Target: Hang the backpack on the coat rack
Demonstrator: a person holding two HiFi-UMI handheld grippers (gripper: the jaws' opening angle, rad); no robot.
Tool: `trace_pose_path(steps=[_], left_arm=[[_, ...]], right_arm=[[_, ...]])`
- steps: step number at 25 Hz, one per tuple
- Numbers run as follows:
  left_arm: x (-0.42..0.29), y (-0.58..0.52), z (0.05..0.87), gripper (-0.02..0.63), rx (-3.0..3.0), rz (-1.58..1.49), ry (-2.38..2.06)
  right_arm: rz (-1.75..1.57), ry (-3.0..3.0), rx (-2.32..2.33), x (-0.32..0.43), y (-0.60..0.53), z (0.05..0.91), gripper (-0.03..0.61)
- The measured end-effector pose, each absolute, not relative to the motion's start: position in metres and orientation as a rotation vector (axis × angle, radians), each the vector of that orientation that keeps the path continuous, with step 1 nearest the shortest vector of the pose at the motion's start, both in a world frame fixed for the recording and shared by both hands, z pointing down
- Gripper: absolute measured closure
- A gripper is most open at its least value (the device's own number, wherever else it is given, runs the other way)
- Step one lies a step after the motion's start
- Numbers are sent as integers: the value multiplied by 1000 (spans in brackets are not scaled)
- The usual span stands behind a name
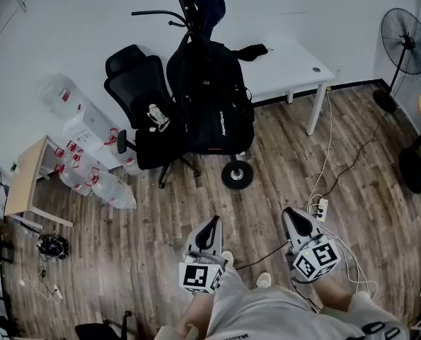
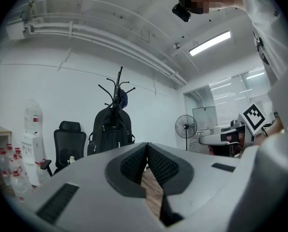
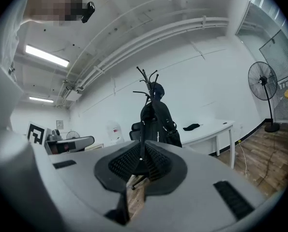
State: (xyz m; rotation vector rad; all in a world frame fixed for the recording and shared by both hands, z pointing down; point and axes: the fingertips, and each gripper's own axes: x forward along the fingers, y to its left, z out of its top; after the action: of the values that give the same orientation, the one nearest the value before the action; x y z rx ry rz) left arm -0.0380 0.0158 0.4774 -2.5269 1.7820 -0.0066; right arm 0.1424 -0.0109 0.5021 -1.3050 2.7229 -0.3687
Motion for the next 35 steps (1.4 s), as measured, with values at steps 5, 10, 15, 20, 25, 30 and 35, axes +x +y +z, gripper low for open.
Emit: trace_pose_path(steps=[5,10,15,20,25,30,35], left_arm=[[-39,32,475,604,-2510,-44,1807],[-41,40,473,604,-2503,-65,1826],[-54,49,475,604,-2487,-61,1845],[-84,56,483,604,-2484,-41,1911],[-107,50,471,604,-2457,-3,1891],[-134,48,458,604,-2400,35,1891],[-157,49,466,604,-2439,55,1878]], right_arm=[[-392,2728,-1253,139,4,504,538],[-443,2726,-1233,135,9,509,538],[-457,2747,-1196,120,9,512,538],[-459,2768,-1182,97,9,510,538],[-401,2757,-1174,71,7,497,538],[-363,2743,-1232,46,14,489,538],[-338,2723,-1294,33,19,485,551]])
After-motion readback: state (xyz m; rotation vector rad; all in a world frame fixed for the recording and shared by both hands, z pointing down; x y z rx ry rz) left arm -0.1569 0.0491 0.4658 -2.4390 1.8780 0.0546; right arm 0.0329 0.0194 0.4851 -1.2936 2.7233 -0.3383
